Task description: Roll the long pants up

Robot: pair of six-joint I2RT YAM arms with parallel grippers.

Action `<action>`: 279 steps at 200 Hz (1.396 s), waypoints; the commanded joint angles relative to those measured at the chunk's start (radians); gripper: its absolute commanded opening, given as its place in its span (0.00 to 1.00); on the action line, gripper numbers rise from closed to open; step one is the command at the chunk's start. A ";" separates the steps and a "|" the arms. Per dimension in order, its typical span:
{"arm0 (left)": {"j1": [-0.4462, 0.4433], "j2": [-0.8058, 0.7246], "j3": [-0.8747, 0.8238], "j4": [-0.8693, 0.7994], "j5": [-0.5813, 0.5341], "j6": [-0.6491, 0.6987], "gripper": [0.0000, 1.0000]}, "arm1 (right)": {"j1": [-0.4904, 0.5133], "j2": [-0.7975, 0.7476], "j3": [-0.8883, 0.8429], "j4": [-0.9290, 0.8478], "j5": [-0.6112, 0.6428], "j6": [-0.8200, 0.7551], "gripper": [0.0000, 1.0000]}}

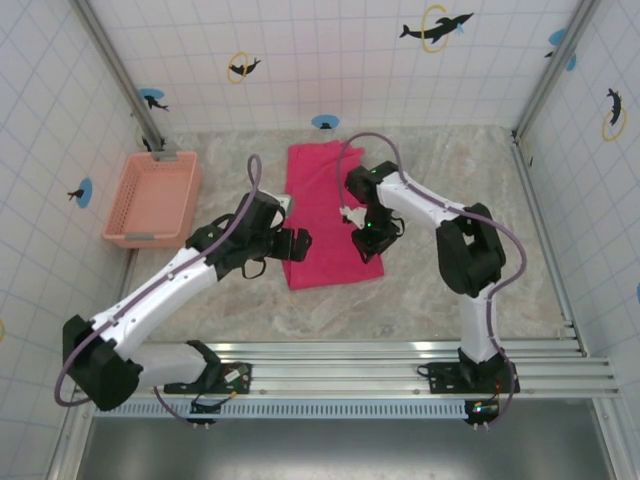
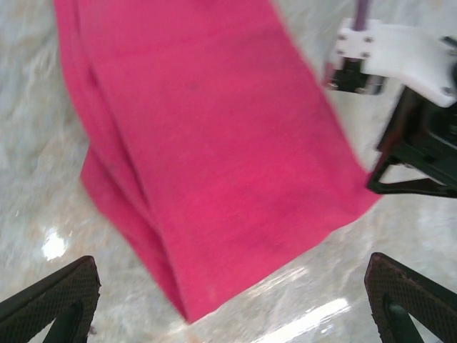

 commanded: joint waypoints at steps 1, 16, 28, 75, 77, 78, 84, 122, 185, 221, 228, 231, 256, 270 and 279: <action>-0.011 -0.046 -0.039 0.073 -0.070 0.028 0.97 | -0.001 -0.073 -0.017 0.086 0.034 -0.103 0.50; -0.011 -0.037 -0.044 0.097 -0.035 0.034 0.97 | 0.036 -0.102 -0.080 0.184 0.140 -0.185 0.54; -0.011 0.004 -0.011 0.079 -0.012 0.056 0.94 | 0.063 -0.108 -0.112 0.226 0.168 -0.252 0.53; -0.009 0.316 0.232 -0.191 -0.174 0.197 0.83 | 0.219 -0.204 -0.396 0.455 0.297 -0.353 0.53; -0.008 0.321 0.235 -0.188 -0.187 0.203 0.83 | 0.230 -0.210 -0.410 0.469 0.308 -0.355 0.53; -0.007 0.323 0.236 -0.187 -0.191 0.206 0.84 | 0.235 -0.213 -0.416 0.476 0.313 -0.354 0.53; -0.002 0.328 0.238 -0.174 -0.206 0.231 0.84 | 0.260 -0.230 -0.458 0.513 0.337 -0.357 0.53; 0.125 0.353 0.267 -0.171 -0.187 0.257 0.84 | 0.323 -0.262 -0.579 0.631 0.383 -0.351 0.52; 0.202 0.355 0.214 -0.176 -0.183 0.289 0.84 | 0.340 -0.192 -0.575 0.684 0.400 -0.363 0.48; 0.230 0.382 0.228 -0.171 -0.203 0.318 0.84 | 0.351 -0.129 -0.483 0.559 0.270 -0.363 0.06; 0.235 0.390 0.241 -0.175 -0.207 0.336 0.84 | 0.357 -0.132 -0.463 0.523 0.238 -0.363 0.05; 0.237 0.393 0.248 -0.176 -0.211 0.346 0.84 | 0.360 -0.138 -0.457 0.510 0.225 -0.362 0.04; 0.248 0.401 0.280 -0.167 -0.241 0.388 0.85 | 0.363 -0.152 -0.346 0.330 0.055 -0.371 0.02; 0.265 0.397 0.285 -0.156 -0.231 0.388 0.85 | 0.357 -0.142 -0.257 0.214 -0.047 -0.374 0.02; 0.277 0.397 0.285 -0.151 -0.223 0.389 0.85 | 0.349 -0.126 -0.201 0.151 -0.120 -0.372 0.03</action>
